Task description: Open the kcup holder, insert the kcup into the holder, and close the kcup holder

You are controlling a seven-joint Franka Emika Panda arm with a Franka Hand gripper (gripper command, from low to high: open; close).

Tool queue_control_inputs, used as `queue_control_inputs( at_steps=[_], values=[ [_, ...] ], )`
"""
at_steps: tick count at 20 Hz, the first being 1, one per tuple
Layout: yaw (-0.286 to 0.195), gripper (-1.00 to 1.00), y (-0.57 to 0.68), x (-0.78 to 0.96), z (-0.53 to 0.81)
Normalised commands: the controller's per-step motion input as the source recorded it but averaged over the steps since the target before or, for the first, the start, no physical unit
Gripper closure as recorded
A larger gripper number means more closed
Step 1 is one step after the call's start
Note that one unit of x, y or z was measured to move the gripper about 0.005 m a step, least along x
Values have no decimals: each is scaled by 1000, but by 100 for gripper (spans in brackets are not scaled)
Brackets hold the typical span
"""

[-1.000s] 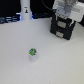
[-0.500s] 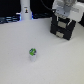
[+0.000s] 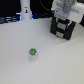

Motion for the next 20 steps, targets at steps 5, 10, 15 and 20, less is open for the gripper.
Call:
queue_control_inputs(
  at_steps=[5,10,15,20],
  values=[
    [-77,100,-277,945,106],
    [-72,100,-302,948,129],
    [-79,100,-293,945,160],
    [-85,100,-325,932,152]
  ],
)
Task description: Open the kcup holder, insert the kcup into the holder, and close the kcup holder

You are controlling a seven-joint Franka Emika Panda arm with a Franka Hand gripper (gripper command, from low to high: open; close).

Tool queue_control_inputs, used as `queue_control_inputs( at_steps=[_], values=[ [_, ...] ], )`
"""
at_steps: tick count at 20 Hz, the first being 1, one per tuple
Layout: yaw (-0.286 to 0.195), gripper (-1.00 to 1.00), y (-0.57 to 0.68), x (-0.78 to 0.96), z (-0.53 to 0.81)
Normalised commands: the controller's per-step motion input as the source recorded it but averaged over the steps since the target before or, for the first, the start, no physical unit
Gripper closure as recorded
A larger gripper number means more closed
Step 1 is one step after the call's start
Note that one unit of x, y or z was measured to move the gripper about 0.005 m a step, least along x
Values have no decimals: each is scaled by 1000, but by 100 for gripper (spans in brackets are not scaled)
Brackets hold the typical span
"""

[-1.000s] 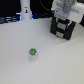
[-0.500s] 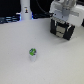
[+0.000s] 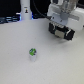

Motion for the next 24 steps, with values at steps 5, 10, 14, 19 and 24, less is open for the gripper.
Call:
queue_control_inputs(
  at_steps=[5,10,14,19,24],
  values=[
    [-83,100,-337,924,147],
    [-73,100,-332,925,159],
    [-37,100,-325,908,149],
    [-73,100,-407,853,138],
    [-69,-100,-225,538,148]
  ],
)
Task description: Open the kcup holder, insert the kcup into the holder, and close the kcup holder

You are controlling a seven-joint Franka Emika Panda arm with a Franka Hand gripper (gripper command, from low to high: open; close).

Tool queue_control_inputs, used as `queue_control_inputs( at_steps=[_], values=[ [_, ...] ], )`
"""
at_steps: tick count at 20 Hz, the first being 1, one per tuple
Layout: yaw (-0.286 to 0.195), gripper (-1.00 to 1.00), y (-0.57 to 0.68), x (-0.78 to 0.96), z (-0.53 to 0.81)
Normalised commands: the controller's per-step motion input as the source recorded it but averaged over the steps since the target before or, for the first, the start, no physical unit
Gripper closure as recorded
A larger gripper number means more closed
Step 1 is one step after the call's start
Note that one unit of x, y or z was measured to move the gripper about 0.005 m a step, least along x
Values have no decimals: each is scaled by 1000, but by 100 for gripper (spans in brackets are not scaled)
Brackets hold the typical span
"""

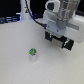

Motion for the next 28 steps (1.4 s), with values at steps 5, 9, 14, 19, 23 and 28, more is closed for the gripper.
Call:
queue_control_inputs(
  at_steps=[5,9,14,19,23,28],
  values=[
    [-101,-100,-165,267,276],
    [-161,-100,-351,246,426],
    [-214,-100,-486,153,388],
    [-240,-100,-497,42,346],
    [-261,-100,-413,-33,289],
    [-285,-100,-342,-157,94]
  ],
)
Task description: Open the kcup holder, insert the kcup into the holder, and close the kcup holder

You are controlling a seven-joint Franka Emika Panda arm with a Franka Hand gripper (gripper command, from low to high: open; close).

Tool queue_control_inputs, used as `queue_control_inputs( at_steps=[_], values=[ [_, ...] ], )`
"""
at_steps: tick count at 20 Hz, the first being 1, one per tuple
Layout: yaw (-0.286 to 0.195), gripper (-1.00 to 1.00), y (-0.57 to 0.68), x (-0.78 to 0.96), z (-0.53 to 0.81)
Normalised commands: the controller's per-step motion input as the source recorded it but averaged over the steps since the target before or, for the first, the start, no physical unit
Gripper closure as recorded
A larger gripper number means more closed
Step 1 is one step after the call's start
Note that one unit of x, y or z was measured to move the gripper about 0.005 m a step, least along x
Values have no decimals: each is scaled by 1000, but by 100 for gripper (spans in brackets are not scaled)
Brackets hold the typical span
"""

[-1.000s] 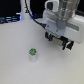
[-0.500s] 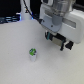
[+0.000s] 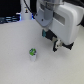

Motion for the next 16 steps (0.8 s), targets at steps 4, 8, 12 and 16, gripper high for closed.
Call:
queue_control_inputs(
  at_steps=[4,8,12,16],
  values=[
    [-284,-100,-361,-222,-18],
    [-286,-100,-398,-186,-51],
    [-287,-100,-417,-243,-218],
    [-285,-100,-441,-278,-376]
  ],
)
